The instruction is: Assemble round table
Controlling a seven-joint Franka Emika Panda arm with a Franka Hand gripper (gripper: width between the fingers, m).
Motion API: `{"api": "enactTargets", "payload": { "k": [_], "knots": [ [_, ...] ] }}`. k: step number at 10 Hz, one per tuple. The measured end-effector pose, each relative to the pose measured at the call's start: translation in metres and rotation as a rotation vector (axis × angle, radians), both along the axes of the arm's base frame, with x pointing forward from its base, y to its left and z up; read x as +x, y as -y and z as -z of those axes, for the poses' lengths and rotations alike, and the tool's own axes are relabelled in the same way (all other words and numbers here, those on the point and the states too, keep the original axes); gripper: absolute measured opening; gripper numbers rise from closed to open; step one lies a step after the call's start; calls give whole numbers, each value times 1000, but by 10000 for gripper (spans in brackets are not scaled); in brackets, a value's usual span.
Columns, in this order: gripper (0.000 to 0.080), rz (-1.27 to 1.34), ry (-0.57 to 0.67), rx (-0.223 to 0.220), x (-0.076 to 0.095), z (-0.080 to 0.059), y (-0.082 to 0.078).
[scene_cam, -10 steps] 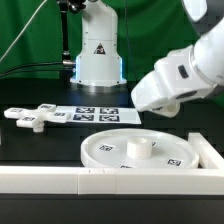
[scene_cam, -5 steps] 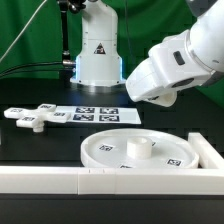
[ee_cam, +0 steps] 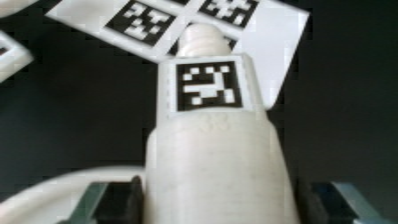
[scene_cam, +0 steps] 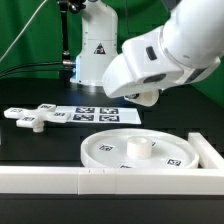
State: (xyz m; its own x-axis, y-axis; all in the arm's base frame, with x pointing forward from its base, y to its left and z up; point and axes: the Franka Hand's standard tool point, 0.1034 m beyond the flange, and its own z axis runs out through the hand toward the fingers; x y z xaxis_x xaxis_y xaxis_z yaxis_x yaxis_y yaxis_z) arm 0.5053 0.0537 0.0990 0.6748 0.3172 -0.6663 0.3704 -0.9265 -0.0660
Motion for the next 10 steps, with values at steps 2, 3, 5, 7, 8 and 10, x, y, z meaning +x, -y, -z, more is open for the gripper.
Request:
{"api": "enactTargets", "payload": {
  "k": [2, 3, 5, 7, 8, 10],
  "knots": [
    [407, 5, 148, 32, -4, -7, 2],
    [407, 4, 218, 51, 3, -4, 2],
    [409, 2, 353, 85, 9, -5, 3],
    [409, 47, 446, 83, 10, -17, 10],
    [409, 65, 500, 92, 13, -28, 11],
    [409, 62, 626, 131, 22, -34, 9]
  ]
}}
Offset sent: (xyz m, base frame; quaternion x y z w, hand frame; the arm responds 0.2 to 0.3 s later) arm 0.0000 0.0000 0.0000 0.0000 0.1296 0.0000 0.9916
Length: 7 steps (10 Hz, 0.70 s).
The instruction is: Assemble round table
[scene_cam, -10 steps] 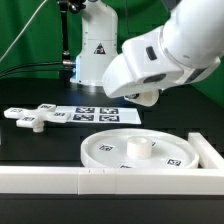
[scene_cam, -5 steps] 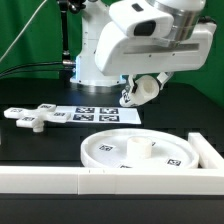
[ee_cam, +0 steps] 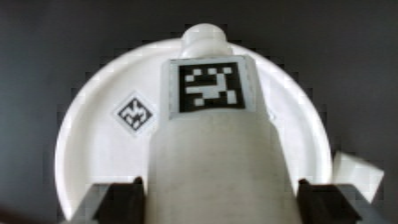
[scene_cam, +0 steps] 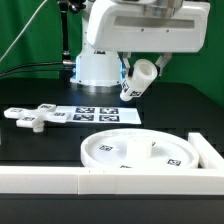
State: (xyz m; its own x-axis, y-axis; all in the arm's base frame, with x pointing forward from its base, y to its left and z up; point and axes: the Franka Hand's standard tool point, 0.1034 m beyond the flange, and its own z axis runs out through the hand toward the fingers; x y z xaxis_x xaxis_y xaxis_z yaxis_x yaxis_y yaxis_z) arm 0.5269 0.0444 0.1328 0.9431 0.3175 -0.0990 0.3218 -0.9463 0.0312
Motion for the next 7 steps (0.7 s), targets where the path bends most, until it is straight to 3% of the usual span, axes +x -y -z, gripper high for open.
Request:
{"api": "enactTargets", "payload": {
  "k": [3, 5, 7],
  "knots": [
    [409, 25, 194, 59, 5, 3, 2],
    [409, 164, 288, 122, 9, 5, 7],
    [409, 165, 419, 140, 24, -7, 7]
  ]
}}
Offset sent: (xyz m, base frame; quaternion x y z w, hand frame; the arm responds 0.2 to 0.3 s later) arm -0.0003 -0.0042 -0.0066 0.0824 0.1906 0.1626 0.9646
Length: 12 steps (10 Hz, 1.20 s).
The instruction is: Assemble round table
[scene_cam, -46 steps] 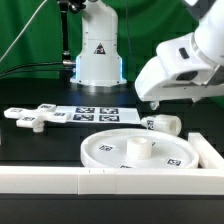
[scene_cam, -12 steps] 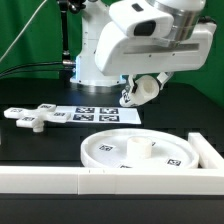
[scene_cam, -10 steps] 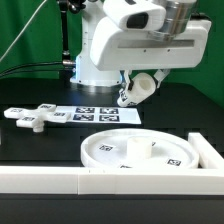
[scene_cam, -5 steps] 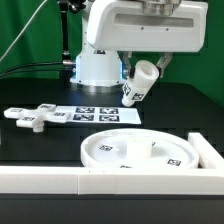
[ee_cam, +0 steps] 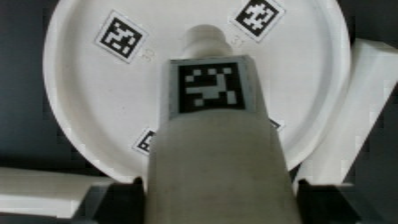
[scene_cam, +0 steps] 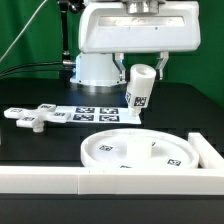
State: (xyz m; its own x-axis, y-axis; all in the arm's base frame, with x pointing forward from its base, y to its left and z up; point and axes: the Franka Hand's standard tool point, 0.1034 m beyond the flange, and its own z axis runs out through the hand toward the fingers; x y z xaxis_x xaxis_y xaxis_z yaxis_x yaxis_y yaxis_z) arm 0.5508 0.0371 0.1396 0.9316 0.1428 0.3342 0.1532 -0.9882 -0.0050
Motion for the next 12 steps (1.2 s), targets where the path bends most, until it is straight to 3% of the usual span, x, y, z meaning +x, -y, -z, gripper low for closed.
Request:
{"api": "enactTargets", "payload": {
  "k": [1, 3, 6, 7, 12],
  "knots": [
    [409, 1, 61, -13, -3, 3, 4],
    [409, -2, 51, -13, -4, 5, 4],
    [409, -27, 39, 0, 25, 3, -9],
    [409, -27, 38, 2, 27, 6, -10],
    [409, -18, 42, -4, 21, 17, -5]
  ]
}}
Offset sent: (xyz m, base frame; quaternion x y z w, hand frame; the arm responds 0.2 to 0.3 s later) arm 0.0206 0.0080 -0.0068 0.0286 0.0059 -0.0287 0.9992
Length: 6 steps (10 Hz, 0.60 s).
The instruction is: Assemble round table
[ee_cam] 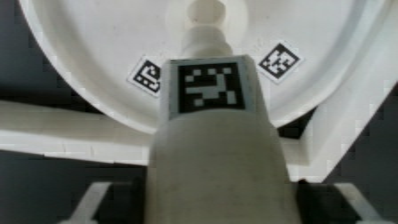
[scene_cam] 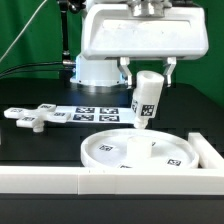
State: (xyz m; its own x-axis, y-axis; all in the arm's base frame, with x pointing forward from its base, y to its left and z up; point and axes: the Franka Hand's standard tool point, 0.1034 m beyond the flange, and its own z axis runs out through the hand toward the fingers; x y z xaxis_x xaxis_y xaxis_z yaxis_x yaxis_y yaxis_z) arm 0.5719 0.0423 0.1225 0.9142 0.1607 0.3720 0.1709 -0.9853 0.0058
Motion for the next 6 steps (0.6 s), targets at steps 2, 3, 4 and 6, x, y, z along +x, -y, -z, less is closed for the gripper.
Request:
{"api": "enactTargets", "payload": {
  "k": [2, 3, 4, 6],
  "knots": [
    [409, -8, -1, -2, -1, 12, -4],
    [409, -7, -7, -2, -1, 18, -4],
    [409, -7, -10, -2, 0, 20, -3],
    [409, -5, -15, -3, -2, 23, -2]
  ]
}}
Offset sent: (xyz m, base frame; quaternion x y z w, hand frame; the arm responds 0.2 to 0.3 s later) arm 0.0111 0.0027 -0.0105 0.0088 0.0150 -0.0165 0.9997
